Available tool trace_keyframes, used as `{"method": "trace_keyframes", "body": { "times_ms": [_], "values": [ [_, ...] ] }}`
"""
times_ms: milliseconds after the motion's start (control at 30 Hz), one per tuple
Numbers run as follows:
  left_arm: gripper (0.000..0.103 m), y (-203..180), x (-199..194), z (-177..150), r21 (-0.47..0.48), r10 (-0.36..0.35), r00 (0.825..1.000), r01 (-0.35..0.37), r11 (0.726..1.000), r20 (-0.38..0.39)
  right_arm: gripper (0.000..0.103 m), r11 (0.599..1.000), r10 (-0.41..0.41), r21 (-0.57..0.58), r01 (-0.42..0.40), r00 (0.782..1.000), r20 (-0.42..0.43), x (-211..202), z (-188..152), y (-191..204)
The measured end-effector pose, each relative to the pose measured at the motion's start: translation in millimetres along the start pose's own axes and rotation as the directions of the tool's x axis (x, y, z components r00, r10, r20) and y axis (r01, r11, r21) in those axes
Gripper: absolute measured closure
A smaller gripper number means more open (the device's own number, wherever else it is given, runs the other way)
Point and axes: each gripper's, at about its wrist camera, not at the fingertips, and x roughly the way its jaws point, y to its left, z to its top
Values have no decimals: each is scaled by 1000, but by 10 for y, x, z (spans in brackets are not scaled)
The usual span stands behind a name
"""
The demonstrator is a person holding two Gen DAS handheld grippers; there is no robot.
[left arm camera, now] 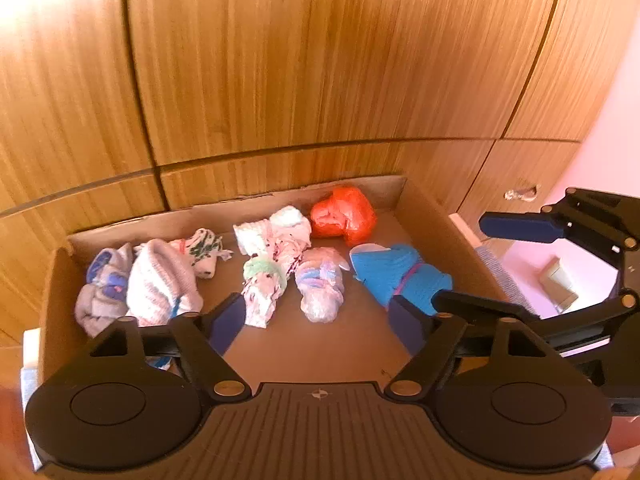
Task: Organize objects
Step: 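Move both tools back over the remaining socks on the towel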
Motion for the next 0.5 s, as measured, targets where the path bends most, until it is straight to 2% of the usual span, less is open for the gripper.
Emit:
{"method": "trace_keyframes", "body": {
  "times_ms": [300, 500],
  "values": [
    [16, -26, -412, -134, 24, 21, 999, -22, 999, 48, 36, 1000, 3, 1, -3, 1000, 31, -287, 15, 134],
    [11, 52, -907, -447, 43, 34, 992, -40, 998, 123, 33, 999, 7, 41, -10, 998, 69, -645, -44, 197]
  ]
}}
